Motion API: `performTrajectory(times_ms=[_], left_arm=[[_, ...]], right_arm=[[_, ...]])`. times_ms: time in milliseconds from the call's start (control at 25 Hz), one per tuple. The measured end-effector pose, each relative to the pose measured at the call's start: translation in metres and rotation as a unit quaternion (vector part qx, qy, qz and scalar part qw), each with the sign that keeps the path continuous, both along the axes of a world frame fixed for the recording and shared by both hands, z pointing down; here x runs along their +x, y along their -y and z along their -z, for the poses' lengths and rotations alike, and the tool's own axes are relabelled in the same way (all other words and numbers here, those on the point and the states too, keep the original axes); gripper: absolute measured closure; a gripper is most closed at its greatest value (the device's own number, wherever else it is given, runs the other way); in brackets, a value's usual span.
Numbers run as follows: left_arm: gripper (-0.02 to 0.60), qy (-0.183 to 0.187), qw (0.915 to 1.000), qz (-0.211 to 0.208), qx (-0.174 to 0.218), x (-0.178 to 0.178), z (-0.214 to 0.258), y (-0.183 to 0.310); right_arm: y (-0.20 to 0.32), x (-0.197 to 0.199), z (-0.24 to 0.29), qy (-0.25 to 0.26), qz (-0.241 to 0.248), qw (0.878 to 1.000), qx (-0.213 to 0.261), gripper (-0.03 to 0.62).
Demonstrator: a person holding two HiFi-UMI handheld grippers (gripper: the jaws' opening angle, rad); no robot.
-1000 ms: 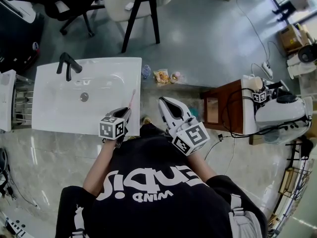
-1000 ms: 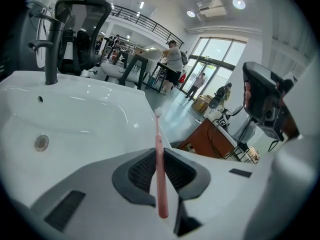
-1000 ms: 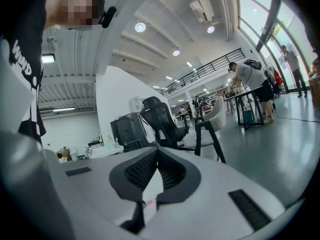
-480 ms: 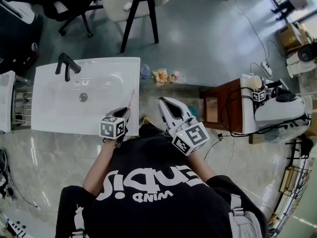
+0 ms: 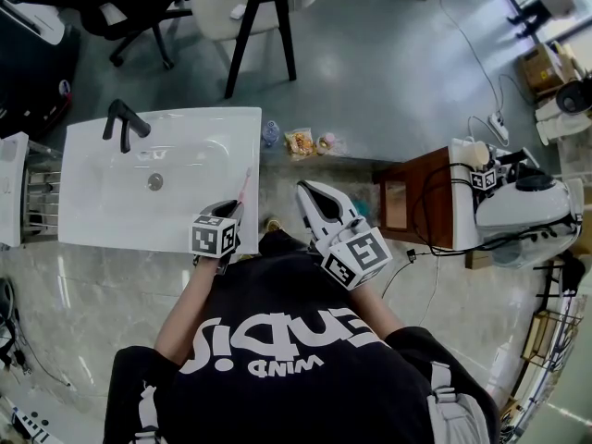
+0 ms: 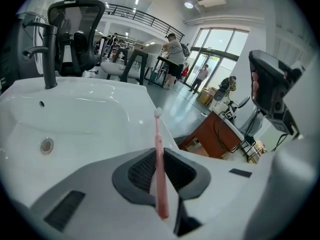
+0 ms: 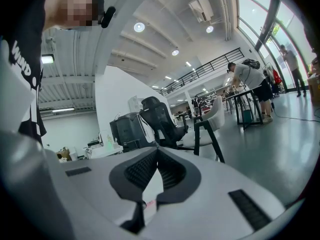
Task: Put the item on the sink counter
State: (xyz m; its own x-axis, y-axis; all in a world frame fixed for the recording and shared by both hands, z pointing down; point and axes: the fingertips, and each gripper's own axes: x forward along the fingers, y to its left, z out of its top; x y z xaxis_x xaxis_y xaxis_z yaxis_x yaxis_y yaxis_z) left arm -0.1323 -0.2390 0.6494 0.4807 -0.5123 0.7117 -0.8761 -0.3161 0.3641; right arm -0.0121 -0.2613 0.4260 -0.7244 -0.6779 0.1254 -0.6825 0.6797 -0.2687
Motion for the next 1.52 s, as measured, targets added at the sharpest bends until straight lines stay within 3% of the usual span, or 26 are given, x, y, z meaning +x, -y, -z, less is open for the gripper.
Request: performTrajectory(times_ms=[1040,1520], left_arm=[[0.518,0.035,0.9993,0.001,-0.015,-0.0005,-0.0046,-0.0014],[0.503,0.030,0.9995,-0.004,-0.008,0.0038,-0.0031,-0.0038]], right_arm=[[0.0023,0.0004,-0.0026,0.002,0.007,1.000,-0.005,0.576],[-0.0006,-0.0009,-0.0051,0.002,0.007,1.000,-0.007,0.576]])
